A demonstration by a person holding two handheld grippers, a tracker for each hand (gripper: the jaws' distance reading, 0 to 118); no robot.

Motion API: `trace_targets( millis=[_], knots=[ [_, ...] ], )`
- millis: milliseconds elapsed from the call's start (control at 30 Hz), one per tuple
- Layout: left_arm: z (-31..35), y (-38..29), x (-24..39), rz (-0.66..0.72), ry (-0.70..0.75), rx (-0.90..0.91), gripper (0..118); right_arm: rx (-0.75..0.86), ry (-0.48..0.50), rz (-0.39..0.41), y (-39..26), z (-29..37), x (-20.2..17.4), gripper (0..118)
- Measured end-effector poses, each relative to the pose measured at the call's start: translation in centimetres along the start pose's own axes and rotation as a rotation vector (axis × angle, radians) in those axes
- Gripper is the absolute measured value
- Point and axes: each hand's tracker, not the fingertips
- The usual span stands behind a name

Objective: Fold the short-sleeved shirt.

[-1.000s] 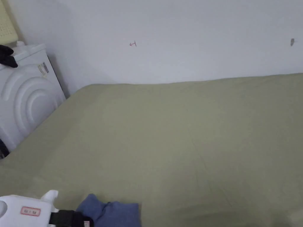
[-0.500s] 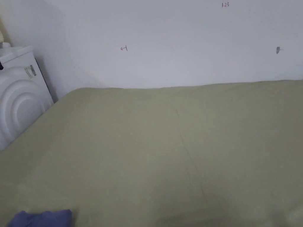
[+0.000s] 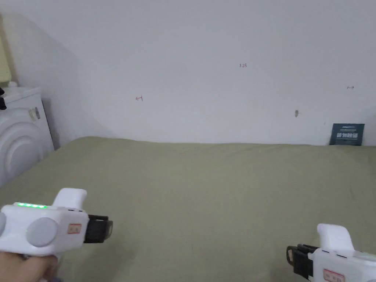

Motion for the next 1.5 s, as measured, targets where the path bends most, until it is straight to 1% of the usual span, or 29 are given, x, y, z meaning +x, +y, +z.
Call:
trace_targets(
  millis=[33, 67, 100, 167, 200, 233, 267, 300, 333, 367, 400, 433, 467, 500, 533, 633, 767, 1000, 1267, 1333, 1367, 1433, 1500],
  knots=[
    [-0.2, -0.3, 3.2, -0.031, -0.011, 0.041, 74, -0.001, -0.071, 0.026, 0.3, 0.1, 0.0, 2],
    [-0.1, -0.7, 6.3, -0.060, -0.018, 0.099, 74, 0.004, -0.133, 0.051, 0.5, 0.3, -0.1, 2],
    [1.7, -0.9, 10.4, -0.076, -0.044, 0.134, 72, 0.012, -0.175, 0.062, 0.7, 0.5, -0.2, 2],
    [3.0, -1.3, 15.3, -0.091, -0.144, 0.123, 64, 0.063, -0.221, 0.069, 1.1, 1.0, -0.2, 2],
    [3.5, -1.6, 17.0, -0.056, -0.122, 0.122, 58, 0.098, -0.236, 0.074, 1.2, 1.5, -0.5, 2],
    [3.9, -1.6, 17.9, -0.034, -0.112, 0.133, 36, 0.124, -0.249, 0.089, 1.3, 2.1, -0.8, 2],
    [4.7, -2.1, 19.4, -0.024, -0.094, 0.199, 10, 0.158, -0.264, 0.120, 1.2, 2.9, -1.4, 2],
    [5.6, -2.9, 20.4, -0.025, -0.068, 0.284, 0, 0.187, -0.272, 0.149, 1.0, 3.4, -1.6, 2],
    [6.8, -3.7, 21.3, -0.030, -0.038, 0.371, 0, 0.208, -0.287, 0.174, 0.7, 4.0, -1.7, 2],
    [7.2, -3.8, 20.8, -0.009, -0.049, 0.416, 0, 0.220, -0.333, 0.174, 0.3, 4.4, -1.9, 1],
    [7.8, -4.2, 21.2, 0.005, -0.050, 0.431, 0, 0.222, -0.359, 0.145, -0.2, 4.5, -1.7, 1],
    [8.3, -4.5, 21.5, 0.014, -0.047, 0.439, 0, 0.233, -0.359, 0.114, -0.6, 4.7, -1.5, 1],
    [8.5, -4.7, 21.8, -0.009, -0.028, 0.442, 0, 0.249, -0.337, 0.086, -1.1, 4.9, -1.3, 1],
    [8.3, -4.4, 21.3, -0.023, 0.003, 0.457, 0, 0.252, -0.340, 0.070, -1.4, 5.0, -1.3, 1],
    [8.3, -4.3, 21.4, -0.051, 0.032, 0.428, 0, 0.257, -0.363, 0.065, -1.7, 5.1, -1.6, 1],
    [8.0, -4.0, 20.6, -0.034, 0.022, 0.439, 0, 0.269, -0.385, 0.097, -2.0, 4.8, -1.9, 1],
    [7.6, -4.1, 19.8, -0.005, 0.034, 0.425, 0, 0.264, -0.372, 0.086, -1.7, 4.5, -2.2, 1],
    [7.2, -4.2, 18.4, 0.049, 0.022, 0.392, 0, 0.272, -0.382, 0.107, -1.4, 5.4, -3.5, 1],
    [7.7, -4.0, 17.7, 0.071, 0.022, 0.396, 0, 0.264, -0.399, 0.095, -1.9, 5.2, -3.3, 1],
    [7.5, -4.0, 17.5, 0.070, 0.019, 0.397, 0, 0.234, -0.386, 0.067, -1.5, 5.2, -3.2, 1],
    [7.5, -3.9, 17.4, 0.070, 0.019, 0.399, 0, 0.248, -0.374, 0.059, -1.4, 5.3, -3.1, 1],
    [7.7, -3.9, 17.4, 0.071, 0.021, 0.396, 0, 0.268, -0.371, 0.070, -1.4, 5.5, -3.2, 1],
    [7.7, -4.0, 17.1, 0.069, 0.014, 0.393, 0, 0.277, -0.398, 0.108, -1.1, 5.6, -3.4, 1]
  ],
)
